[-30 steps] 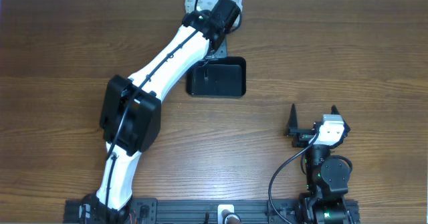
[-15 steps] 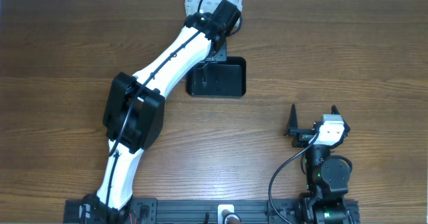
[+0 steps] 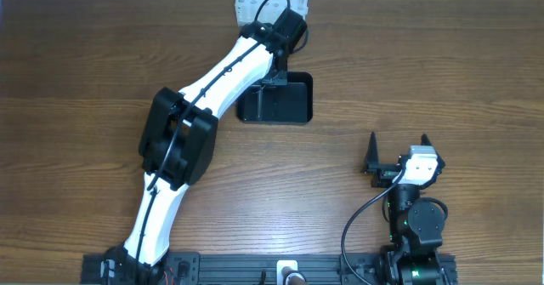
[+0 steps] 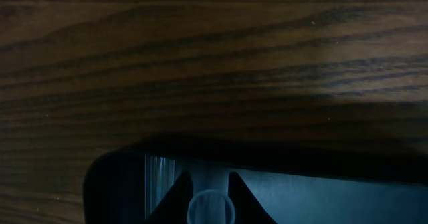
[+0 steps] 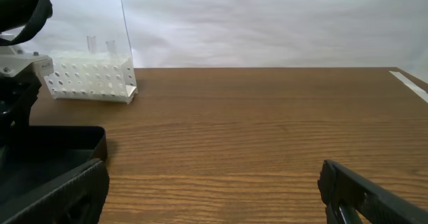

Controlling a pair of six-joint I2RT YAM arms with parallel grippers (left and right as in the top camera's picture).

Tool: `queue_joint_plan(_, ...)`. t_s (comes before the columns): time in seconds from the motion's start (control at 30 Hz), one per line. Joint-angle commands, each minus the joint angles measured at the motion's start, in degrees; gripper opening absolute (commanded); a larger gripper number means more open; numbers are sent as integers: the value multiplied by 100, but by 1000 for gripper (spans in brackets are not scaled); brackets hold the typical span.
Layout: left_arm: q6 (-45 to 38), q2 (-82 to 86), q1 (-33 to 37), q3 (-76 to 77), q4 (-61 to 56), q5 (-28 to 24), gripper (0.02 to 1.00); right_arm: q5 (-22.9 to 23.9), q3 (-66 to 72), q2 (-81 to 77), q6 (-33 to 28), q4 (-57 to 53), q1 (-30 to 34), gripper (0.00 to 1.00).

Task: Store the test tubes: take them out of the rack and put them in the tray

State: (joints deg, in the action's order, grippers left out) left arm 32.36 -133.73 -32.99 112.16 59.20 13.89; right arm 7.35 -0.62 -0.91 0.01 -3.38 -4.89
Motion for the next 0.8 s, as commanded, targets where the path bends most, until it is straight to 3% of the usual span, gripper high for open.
queue_joint_plan(0.03, -61, -92, -15, -31, 17, -20, 294, -28, 33, 59, 13, -13, -35, 991)
queue_joint_plan(0.37, -42, 745, 35, -31, -254, -37, 636, -28, 33, 59, 13, -13, -35, 991)
queue_joint_plan(0.57, -44, 1394, 42, -31, -774, 472, 998, -28, 33, 59, 13, -13, -35, 991)
queue_joint_plan(0.7, -153, 1768, 92, -31, -1392, 1102, 998, -28, 33, 59, 13, -13, -35, 993)
queue_joint_plan(0.8, -907, 2017, 240, -31, -1950, 1130, 998, -28, 33, 59, 13, -13, -35, 991)
